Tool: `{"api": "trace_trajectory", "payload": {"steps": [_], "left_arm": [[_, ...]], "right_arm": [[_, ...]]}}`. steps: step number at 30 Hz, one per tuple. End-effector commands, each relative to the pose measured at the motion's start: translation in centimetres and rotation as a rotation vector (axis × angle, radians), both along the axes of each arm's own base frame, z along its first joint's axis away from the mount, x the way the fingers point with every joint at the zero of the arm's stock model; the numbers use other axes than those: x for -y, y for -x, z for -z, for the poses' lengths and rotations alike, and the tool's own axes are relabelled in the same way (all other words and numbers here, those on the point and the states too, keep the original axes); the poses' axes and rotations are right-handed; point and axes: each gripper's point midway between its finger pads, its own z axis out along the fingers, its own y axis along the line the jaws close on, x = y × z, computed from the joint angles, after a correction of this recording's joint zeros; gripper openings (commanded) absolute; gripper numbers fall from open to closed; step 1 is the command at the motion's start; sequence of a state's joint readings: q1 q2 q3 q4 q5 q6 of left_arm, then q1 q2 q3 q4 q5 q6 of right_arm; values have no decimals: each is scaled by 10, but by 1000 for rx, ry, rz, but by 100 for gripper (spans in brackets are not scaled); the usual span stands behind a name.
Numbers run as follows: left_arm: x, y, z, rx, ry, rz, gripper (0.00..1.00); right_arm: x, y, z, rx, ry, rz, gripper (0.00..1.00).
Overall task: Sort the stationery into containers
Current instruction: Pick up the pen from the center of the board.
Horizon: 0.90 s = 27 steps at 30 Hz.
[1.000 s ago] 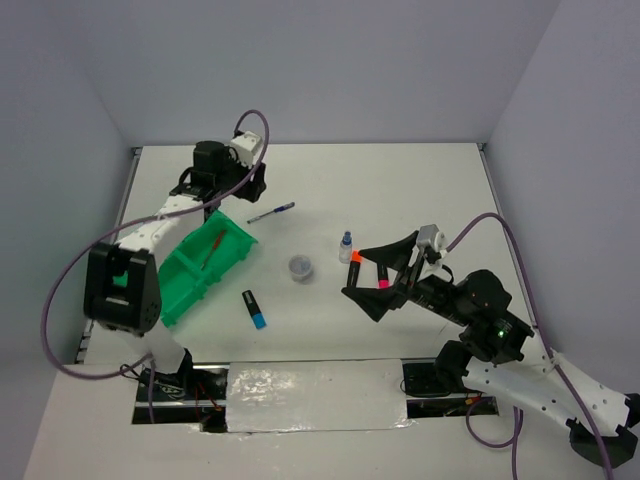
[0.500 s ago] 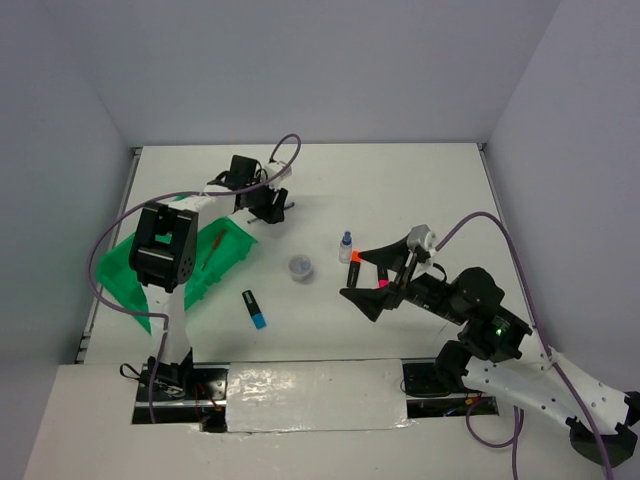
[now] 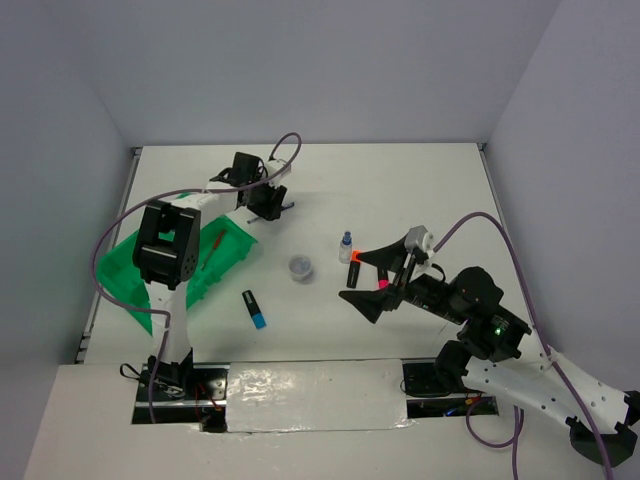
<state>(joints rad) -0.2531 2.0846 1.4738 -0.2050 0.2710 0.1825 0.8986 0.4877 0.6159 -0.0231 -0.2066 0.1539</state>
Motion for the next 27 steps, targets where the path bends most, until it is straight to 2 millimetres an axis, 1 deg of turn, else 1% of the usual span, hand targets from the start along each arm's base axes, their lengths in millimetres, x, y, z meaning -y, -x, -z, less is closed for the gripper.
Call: {"api": "trace_trajectory", "payload": {"steps": [1,2,3,4,6,7,8,9,11,12,13,14,15,16,17,20,21,22,23,25,26,27], "left_arm": [[-2,-13,4,-7,-26,6,60],[-2,-8,10,-42,-26,11,58],[-1,-9,8,-46,-23,13,55],[0,-8,13,-57,-21,17,51],[-3,-6,16,-77,-32,5,51],[-3,-5,21,-93,-40,4,52],[-6,-7,22,-97,-50,-6,52],[-9,-3,27,-123,-71,-19,51],[-13,0,38,-154,-98,-29,48],[-13,3,42,-168,-116,-30,43],[-13,4,43,-170,-122,-24,20],[-12,7,45,-175,-128,-25,8],[-13,7,45,-170,-134,-34,0],[-14,3,37,-139,-138,-48,0],[-15,3,35,-131,-140,-55,0],[-7,-3,11,-72,-109,-67,0],[-4,-7,-9,-31,-87,-71,0],[1,-13,-23,7,-55,-69,0],[3,-17,-51,56,-20,-90,0],[5,-26,-86,146,25,-110,0],[8,-25,-117,205,62,-111,0],[9,-26,-135,243,81,-111,0]], "right_arm": [[0,2,-9,39,-11,-13,100],[-1,1,-8,37,-9,-14,100],[0,1,-8,40,-9,-13,100],[0,2,-9,41,-10,-13,100],[0,2,-11,45,-13,-13,100],[1,3,-12,49,-16,-16,100],[1,4,-13,53,-19,-17,100],[2,4,-13,55,-20,-20,100],[2,7,-11,56,-19,-31,100],[3,8,-12,62,-23,-31,100],[3,8,-13,63,-24,-32,100],[3,8,-13,66,-26,-32,100],[4,9,-13,67,-27,-32,100],[4,8,-13,69,-26,-30,100],[4,10,-13,70,-27,-36,100],[5,11,-13,74,-28,-40,100],[4,12,-12,72,-28,-42,100],[4,11,-11,72,-26,-42,100],[4,12,-12,72,-26,-43,100],[4,11,-12,73,-24,-42,100],[3,11,-11,72,-23,-45,100],[4,11,-12,75,-25,-45,100]]}}
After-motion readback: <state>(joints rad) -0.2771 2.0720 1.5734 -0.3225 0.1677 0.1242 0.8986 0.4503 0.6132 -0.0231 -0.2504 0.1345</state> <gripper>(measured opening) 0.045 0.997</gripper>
